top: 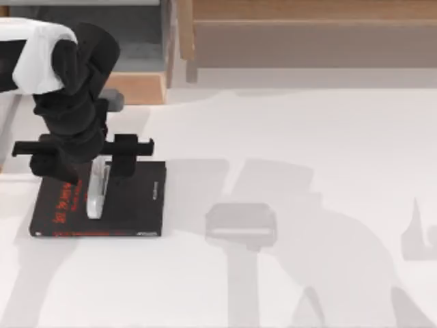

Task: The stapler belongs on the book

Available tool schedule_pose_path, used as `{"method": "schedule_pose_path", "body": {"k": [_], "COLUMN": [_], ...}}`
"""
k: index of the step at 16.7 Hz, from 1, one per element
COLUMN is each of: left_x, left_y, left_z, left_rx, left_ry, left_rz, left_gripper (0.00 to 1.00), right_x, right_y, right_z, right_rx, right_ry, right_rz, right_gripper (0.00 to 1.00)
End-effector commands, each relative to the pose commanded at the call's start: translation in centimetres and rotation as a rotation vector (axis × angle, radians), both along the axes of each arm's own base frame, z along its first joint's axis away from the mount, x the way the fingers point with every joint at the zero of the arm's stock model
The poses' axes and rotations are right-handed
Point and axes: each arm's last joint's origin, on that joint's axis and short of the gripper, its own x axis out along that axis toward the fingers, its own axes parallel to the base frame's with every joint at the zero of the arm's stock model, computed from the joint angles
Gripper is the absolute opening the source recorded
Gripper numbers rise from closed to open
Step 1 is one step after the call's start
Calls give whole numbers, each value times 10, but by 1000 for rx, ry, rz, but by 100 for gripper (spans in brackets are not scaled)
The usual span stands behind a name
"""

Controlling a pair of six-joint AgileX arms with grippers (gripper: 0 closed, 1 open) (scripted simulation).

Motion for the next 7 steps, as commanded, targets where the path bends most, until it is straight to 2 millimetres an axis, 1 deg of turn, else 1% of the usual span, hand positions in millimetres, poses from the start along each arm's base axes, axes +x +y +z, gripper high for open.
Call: {"method": "schedule_pose_path", "body": {"k": [1, 2, 7], "left_x": [0, 0, 0], "left_y": [0, 0, 0], "left_z": [0, 0, 0], "left_rx": [0, 0, 0], "left_ry": [0, 0, 0], "left_rz": [0, 0, 0], "left_gripper": [98, 100, 100], "right_x": [0, 0, 0], "right_y": [0, 0, 0], "right_z": [0, 0, 0], "right_rx": [0, 0, 0], "right_ry": [0, 0, 0], "right_rz": [0, 0, 0], "right_gripper": [100, 100, 100]}}
